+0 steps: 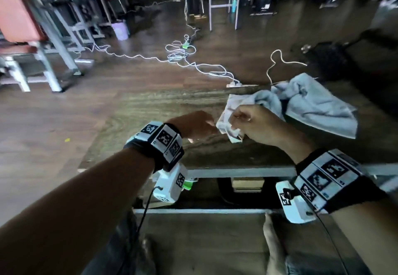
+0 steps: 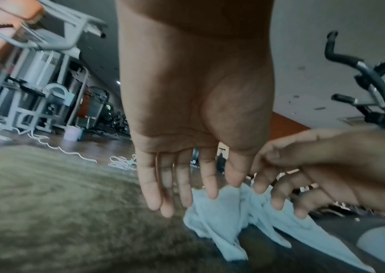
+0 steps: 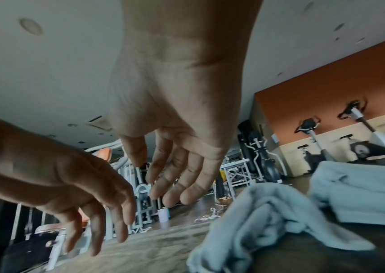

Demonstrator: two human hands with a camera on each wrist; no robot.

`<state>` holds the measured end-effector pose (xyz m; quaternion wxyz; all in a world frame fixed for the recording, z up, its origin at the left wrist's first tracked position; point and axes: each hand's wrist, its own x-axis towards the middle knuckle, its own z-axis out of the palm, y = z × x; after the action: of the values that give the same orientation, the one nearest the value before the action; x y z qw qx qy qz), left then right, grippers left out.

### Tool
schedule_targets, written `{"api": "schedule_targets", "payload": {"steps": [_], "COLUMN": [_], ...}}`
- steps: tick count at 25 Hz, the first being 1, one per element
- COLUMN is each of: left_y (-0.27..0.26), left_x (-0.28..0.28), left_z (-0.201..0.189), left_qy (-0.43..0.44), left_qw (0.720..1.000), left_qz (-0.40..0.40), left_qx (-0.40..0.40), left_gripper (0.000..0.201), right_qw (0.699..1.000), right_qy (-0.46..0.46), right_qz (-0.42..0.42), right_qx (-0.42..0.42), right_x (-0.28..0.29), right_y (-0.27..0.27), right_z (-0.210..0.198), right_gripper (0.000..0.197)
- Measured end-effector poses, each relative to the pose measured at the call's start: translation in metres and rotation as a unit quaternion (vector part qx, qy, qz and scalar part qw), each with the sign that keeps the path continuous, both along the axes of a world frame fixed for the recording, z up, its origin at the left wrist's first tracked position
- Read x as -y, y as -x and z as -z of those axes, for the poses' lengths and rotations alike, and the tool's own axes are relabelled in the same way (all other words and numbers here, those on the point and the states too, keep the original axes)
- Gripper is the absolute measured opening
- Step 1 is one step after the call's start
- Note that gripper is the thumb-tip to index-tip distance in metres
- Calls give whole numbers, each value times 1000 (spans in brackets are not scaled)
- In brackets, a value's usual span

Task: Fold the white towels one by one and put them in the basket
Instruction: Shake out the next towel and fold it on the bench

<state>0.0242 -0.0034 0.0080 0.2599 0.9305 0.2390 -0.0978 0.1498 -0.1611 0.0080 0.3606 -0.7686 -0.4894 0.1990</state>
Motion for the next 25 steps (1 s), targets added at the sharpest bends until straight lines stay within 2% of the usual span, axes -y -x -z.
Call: {"api": "schedule_targets", "payload": {"steps": [3,5,7,9,11,12,13,15,17,19,22,25], "left_y": [-48,-68,-85,-92,-90,-86,-80,-64,-46,-34,-30,-21], "left_x": [15,20,20,19,17,12,8,0,0,1,10,30], "left_z": [42,70,94,100,94,90,85,78,64,50,34,13], "left_qy": [10,5,-54,-130,-164,-160,-150,-107,-73,-77,3,26], "left_qw": [997,997,993,984,978,978,976,962,931,902,878,893], "left_qz": [41,-20,-75,-115,-121,-124,-135,-172,-203,-203,-187,-113], "left_qx": [69,80,70,41,34,47,76,183,293,372,440,434], "left_gripper": [16,41,60,48,35,35,37,36,32,24,33,33], "right_qw": [999,997,996,996,992,986,978,969,969,970,976,981], "right_qy": [24,43,71,82,104,123,139,174,187,153,52,-40], "right_qz": [19,34,42,21,-2,-7,-9,-18,-25,-6,50,35], "right_qx": [-36,-56,-33,9,75,117,155,173,163,186,205,189], "right_x": [37,50,48,40,32,28,26,18,10,3,-5,-4], "right_y": [-30,-40,-50,-49,-46,-45,-44,-46,-45,-42,-34,-27], "right_z": [18,29,35,34,31,31,31,34,34,36,35,31], "right_gripper": [16,14,19,30,22,15,16,25,31,38,50,55]}}
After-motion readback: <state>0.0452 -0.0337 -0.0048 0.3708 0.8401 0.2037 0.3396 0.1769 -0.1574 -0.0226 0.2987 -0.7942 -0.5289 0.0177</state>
